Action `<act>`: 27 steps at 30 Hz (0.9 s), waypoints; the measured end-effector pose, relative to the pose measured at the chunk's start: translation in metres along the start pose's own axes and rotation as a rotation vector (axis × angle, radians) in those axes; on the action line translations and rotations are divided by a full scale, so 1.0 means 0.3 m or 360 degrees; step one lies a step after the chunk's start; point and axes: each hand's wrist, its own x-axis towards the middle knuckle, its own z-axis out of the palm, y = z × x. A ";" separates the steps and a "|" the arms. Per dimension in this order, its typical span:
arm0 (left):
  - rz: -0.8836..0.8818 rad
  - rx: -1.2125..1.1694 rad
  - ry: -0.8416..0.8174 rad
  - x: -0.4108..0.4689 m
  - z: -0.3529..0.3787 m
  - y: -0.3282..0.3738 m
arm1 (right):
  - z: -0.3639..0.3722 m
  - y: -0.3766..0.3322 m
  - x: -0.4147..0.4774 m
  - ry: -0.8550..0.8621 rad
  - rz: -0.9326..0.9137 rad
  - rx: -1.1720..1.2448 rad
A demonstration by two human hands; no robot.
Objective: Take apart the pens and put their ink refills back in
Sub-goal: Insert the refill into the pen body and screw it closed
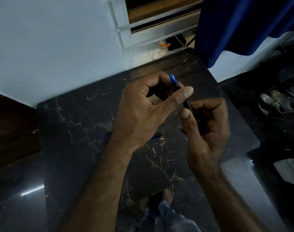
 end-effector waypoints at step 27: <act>-0.0309 -0.0609 0.0075 -0.063 -0.035 -0.051 | 0.024 -0.033 -0.003 -0.0172 0.0341 0.0210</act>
